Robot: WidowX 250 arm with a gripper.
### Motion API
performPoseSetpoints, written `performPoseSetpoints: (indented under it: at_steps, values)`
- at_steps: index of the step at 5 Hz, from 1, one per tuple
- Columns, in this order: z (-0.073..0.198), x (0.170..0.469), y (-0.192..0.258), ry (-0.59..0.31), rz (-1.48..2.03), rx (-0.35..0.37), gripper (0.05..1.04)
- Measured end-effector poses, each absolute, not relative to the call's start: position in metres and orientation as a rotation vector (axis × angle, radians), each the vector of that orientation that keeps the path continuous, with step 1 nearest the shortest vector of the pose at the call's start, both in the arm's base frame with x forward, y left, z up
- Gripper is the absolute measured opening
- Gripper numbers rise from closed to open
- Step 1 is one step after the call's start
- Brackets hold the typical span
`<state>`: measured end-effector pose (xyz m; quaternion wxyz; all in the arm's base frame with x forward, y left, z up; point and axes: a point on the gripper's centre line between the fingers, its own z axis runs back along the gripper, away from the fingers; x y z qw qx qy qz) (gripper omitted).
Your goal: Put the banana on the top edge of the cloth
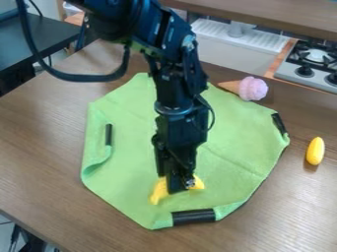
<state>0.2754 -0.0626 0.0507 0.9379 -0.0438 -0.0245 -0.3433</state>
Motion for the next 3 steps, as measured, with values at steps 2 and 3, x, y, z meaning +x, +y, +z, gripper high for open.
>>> performPoseSetpoints:
  at_steps: [2, 3]
  values:
    - [0.083, 0.279, -0.070, -0.073, -0.796, -0.194, 0.999]
    - [0.135, 0.282, -0.073, -0.161, -0.828, -0.193, 0.999]
